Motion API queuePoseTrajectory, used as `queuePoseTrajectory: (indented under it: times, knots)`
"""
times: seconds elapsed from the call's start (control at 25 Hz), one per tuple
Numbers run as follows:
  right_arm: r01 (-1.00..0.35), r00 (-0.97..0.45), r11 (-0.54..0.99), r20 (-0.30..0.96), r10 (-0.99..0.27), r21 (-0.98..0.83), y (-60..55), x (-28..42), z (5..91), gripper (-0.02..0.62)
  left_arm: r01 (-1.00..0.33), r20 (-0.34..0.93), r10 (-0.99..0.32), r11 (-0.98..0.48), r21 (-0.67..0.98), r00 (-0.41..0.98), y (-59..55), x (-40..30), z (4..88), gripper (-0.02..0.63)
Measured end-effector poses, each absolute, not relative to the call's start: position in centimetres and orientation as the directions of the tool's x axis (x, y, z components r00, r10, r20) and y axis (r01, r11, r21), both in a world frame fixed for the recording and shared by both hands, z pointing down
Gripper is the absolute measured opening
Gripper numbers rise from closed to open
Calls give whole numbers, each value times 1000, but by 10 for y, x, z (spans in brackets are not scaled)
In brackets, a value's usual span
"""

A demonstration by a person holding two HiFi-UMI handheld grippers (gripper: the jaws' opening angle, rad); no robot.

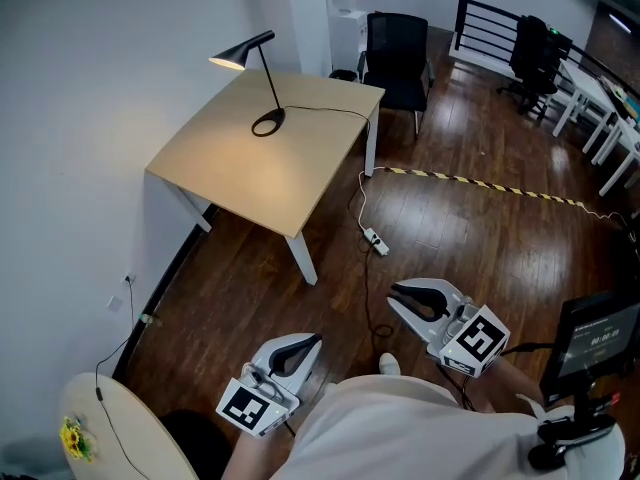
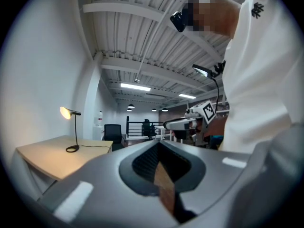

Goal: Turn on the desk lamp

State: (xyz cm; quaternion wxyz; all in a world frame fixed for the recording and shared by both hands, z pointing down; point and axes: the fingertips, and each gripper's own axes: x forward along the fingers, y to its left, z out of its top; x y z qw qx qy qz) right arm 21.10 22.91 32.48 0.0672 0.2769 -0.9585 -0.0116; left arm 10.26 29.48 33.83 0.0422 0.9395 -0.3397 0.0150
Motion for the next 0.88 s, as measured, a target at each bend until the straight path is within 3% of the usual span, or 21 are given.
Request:
queuePoseTrajectory:
  times: [0.88]
  knots:
    - [-520, -842, 854, 155, -517, 29, 250, 204, 341, 48, -633, 77, -629, -771, 71, 774, 310, 111, 353, 15]
